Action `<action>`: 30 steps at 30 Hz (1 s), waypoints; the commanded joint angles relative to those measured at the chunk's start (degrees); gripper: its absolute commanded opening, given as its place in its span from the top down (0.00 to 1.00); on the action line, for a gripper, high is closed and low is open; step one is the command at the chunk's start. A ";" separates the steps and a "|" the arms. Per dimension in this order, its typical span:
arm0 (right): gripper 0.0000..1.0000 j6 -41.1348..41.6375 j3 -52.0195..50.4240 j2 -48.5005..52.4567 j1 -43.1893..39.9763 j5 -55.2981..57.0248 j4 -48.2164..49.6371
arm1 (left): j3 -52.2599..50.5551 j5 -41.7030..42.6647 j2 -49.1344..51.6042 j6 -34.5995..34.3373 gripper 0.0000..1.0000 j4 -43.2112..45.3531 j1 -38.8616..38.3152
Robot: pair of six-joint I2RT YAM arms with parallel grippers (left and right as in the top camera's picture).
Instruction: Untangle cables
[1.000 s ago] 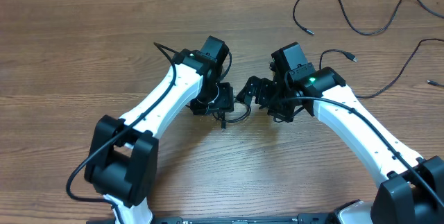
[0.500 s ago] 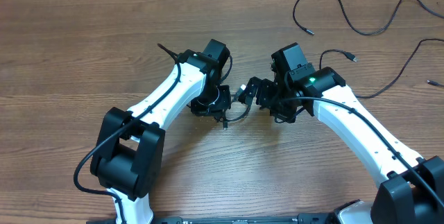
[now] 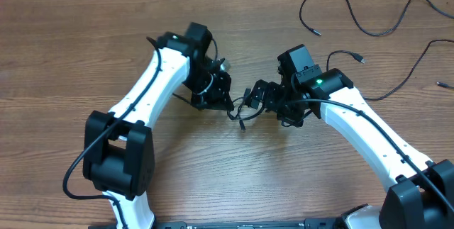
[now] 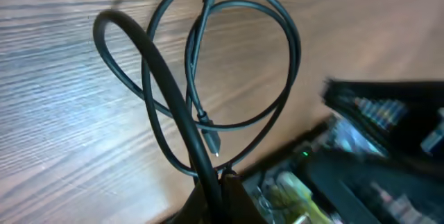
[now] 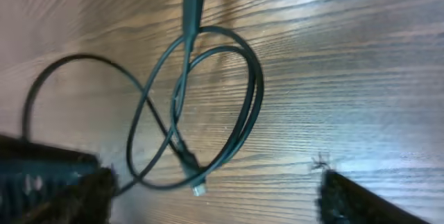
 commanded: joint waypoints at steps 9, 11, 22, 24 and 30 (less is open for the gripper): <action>0.39 0.46 0.33 -0.04 -0.15 -4.68 0.44 | 2.12 10.29 -1.14 3.72 0.96 -1.88 2.21; 0.43 0.46 0.33 -0.04 -0.13 -5.49 0.17 | 2.12 10.27 -1.14 2.60 0.96 -1.84 2.82; 0.59 0.44 0.33 -0.04 -0.09 -5.29 -0.33 | 2.12 12.11 -1.14 2.62 0.96 -1.88 3.41; 0.63 0.46 0.33 -0.04 -0.09 -5.18 -0.33 | 2.12 12.15 -1.14 2.60 0.96 -1.95 3.41; 0.82 0.46 0.33 -0.04 -0.09 -5.20 -0.42 | 2.12 15.19 -1.14 2.40 0.96 -2.23 3.48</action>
